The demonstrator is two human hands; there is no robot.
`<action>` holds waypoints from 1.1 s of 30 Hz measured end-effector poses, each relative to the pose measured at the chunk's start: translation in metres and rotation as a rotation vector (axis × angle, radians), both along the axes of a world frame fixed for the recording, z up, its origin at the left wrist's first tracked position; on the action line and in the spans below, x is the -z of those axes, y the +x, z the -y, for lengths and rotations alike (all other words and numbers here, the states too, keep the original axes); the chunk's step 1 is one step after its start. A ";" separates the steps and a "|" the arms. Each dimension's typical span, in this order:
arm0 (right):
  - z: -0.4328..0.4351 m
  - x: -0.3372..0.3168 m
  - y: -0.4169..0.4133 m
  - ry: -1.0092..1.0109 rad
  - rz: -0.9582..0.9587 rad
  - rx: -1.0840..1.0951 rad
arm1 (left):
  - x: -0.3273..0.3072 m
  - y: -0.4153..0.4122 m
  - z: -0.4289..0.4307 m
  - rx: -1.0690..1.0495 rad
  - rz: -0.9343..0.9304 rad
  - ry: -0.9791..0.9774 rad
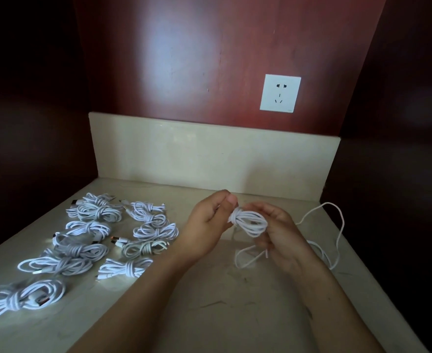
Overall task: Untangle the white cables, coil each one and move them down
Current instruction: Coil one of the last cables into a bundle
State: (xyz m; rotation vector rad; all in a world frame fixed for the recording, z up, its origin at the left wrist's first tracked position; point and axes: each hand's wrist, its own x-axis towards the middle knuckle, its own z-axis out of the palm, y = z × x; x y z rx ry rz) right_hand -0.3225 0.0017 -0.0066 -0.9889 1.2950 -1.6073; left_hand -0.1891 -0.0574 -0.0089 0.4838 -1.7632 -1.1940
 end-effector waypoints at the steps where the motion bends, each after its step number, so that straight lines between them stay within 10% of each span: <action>1: 0.002 0.003 0.001 -0.001 0.000 -0.026 | -0.001 -0.001 -0.002 -0.020 -0.041 0.018; 12: 0.010 0.024 0.034 -0.161 -0.468 0.076 | 0.013 0.006 0.014 -0.470 0.173 -0.248; 21: 0.014 0.031 0.015 -0.184 -0.690 0.381 | 0.022 -0.002 0.010 -0.354 0.265 -0.478; 33: 0.013 0.030 0.006 -0.301 -0.866 0.350 | 0.008 -0.003 0.022 0.070 -0.137 0.543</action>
